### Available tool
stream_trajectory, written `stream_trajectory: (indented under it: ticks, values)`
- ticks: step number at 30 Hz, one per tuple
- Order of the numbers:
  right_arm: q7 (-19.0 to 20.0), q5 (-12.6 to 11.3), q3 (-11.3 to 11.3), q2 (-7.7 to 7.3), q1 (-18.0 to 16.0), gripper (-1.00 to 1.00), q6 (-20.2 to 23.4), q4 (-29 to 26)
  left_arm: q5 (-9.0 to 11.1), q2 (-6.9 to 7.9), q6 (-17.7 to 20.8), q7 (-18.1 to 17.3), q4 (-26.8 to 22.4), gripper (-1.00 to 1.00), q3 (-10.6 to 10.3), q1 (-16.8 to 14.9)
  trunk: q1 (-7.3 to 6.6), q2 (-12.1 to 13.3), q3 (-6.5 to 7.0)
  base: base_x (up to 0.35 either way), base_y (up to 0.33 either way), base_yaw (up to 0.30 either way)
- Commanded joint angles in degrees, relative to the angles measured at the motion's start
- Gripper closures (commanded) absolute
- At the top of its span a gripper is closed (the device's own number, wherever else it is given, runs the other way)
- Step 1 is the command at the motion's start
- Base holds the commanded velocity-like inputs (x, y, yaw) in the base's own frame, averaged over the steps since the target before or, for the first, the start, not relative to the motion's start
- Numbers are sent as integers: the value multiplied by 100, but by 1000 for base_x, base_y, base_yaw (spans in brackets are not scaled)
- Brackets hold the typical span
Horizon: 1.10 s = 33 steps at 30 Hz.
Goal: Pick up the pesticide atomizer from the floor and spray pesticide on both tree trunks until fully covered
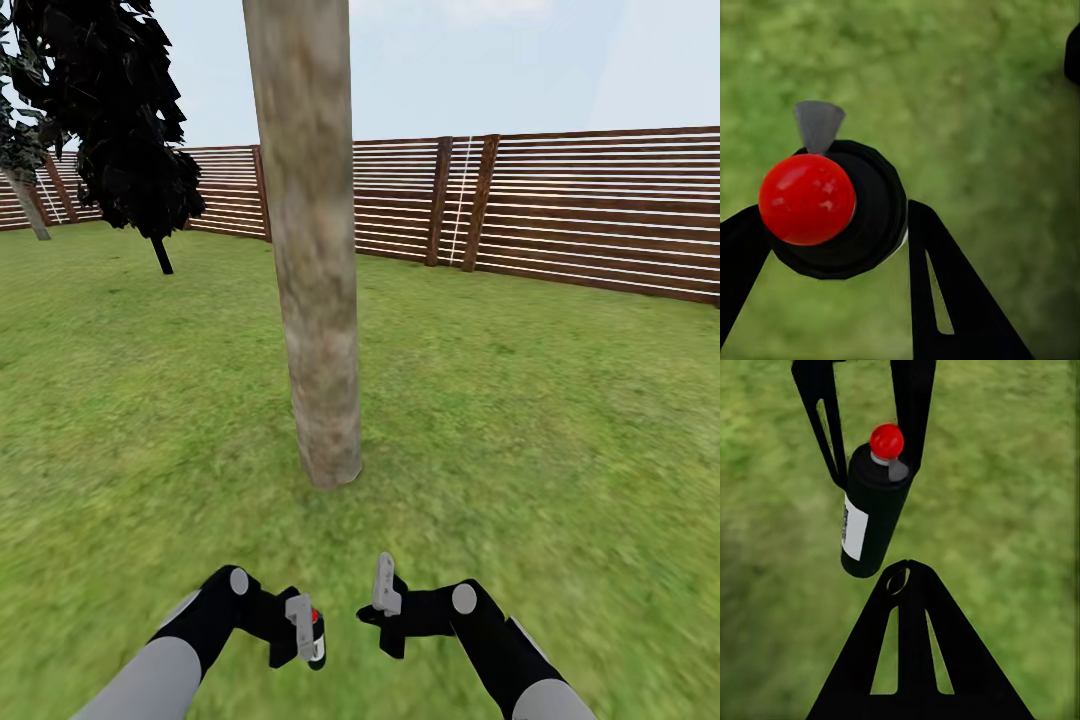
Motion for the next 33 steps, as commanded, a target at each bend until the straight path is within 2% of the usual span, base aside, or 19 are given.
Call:
stream_trajectory:
  ticks: [1, 4, 9, 14, 16, 23, 33]
  values:
    - [-2, 0, 0, 0, -1, 100, 0, -3, 3, -6, -18, 3, 8, 100, -4, 9, 0, 0, 0, 0, 0, 0]
    - [-4, 0, 0, -1, -1, 100, 0, -6, 25, -37, -52, 3, 48, 100, 0, 26, 0, 0, 0, 0, 0, 0]
    - [-6, 0, 0, -1, 2, 100, 0, -5, 62, -207, -57, 2, 80, 100, 1, 37, 0, 0, 0, 0, 0, 0]
    - [-8, 0, 0, -1, 1, 100, 0, -5, 354, -255, -58, -6, 82, 100, 1, 28, 0, 0, 0, 0, 0, 0]
    - [-8, 0, 0, -1, -1, 100, 0, -5, 393, -261, -67, -23, 86, 100, 6, 27, 0, 0, 0, 0, 0, 0]
    - [-9, 0, 0, -1, 2, 100, 0, -5, 406, -383, -82, -19, 121, 100, 10, 42, 0, 0, 0, 0, 0, 0]
    - [-8, 0, 0, -1, 1, 100, 0, -5, 412, -467, -86, 18, 231, 100, 10, 47, 0, 0, 0, 0, 0, 0]
